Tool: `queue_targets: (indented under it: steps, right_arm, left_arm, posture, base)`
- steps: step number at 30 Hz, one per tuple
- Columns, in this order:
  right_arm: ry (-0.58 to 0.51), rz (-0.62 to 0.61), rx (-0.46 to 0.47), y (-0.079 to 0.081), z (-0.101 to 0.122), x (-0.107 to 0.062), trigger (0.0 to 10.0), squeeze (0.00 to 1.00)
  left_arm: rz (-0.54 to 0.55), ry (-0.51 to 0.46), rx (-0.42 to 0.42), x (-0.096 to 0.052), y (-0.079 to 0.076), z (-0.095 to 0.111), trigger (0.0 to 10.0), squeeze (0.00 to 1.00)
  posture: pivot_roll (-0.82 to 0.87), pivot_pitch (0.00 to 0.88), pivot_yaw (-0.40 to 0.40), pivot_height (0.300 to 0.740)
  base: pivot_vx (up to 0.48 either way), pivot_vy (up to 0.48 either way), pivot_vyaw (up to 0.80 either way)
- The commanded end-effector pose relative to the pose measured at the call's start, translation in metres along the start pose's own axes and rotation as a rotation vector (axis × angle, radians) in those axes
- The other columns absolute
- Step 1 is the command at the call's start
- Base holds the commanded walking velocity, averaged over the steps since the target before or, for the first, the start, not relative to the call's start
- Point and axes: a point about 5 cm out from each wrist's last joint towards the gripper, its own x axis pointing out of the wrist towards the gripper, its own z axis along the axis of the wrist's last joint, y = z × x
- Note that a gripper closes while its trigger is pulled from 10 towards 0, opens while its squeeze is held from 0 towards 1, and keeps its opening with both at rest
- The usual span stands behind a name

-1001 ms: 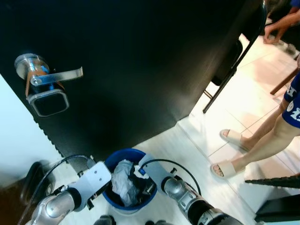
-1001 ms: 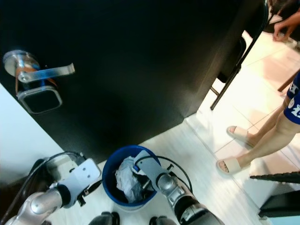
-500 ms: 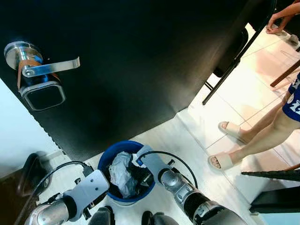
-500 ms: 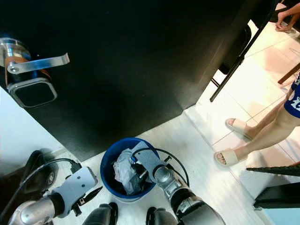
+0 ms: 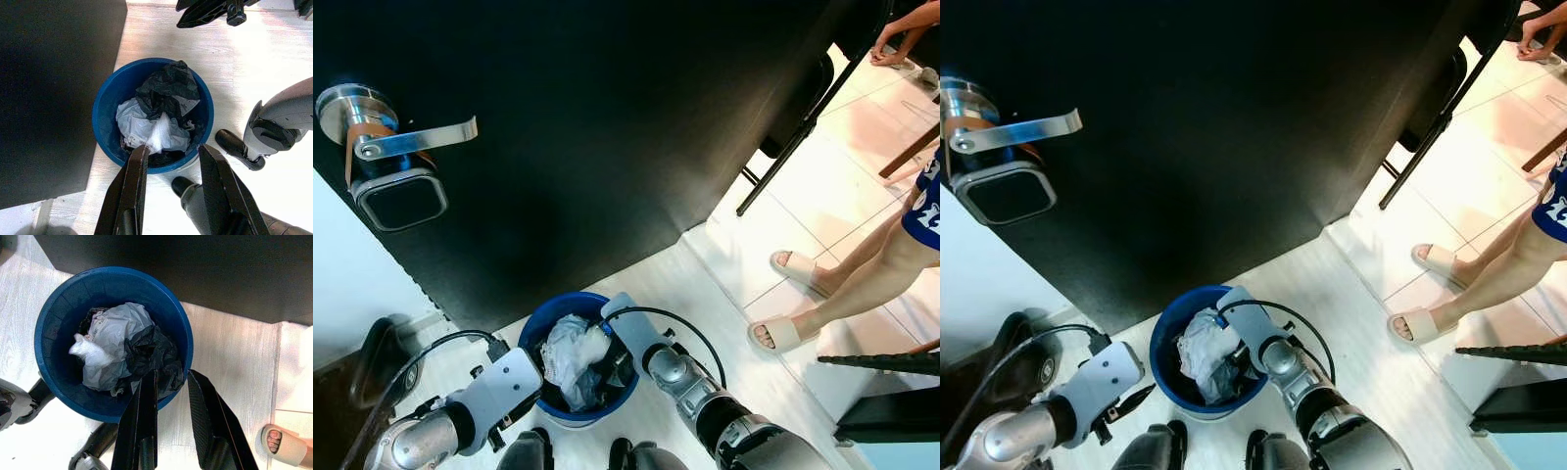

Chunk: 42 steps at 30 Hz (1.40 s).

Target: Clean up the room

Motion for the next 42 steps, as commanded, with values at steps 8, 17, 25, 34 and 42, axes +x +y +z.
queue_targets:
  steps: [8,17,25,34,42]
  right_arm:
    - [0.044,-0.114,0.202,-0.015,-0.031,-0.011,10.0,0.00]
    - [-0.081,-0.268,0.488,-0.041,-0.038,-0.024,10.0,0.00]
    - [-0.221,-0.291,0.509,-0.038,-0.033,-0.039,10.0,0.00]
    - [-0.230,-0.294,0.503,-0.042,-0.032,-0.039,10.0,0.00]
    - [-0.235,-0.291,0.504,-0.045,-0.030,-0.039,10.0,0.00]
  left_arm:
    - [0.106,0.004,-0.153,0.024,0.002,0.000,10.0,0.00]
    - [0.300,-0.030,-0.328,0.047,0.010,0.004,10.0,0.00]
    - [0.378,-0.053,-0.367,0.072,0.009,0.010,10.0,0.00]
    - [0.411,-0.077,-0.384,0.078,0.013,0.016,10.0,0.00]
    - [0.439,-0.071,-0.401,0.079,0.012,0.016,10.0,0.00]
  posture:
    - [0.14,0.206,-0.129,0.726]
    - [0.09,0.085,-0.100,0.726]
    - [0.05,0.000,-0.064,0.726]
    - [0.05,0.000,-0.076,0.726]
    - [0.07,0.000,-0.096,0.726]
  base:
    - [0.000,0.000,0.00]
    - [0.000,0.000,0.00]
    - [0.000,0.000,0.00]
    - [0.000,0.000,0.00]
    - [0.000,0.000,0.00]
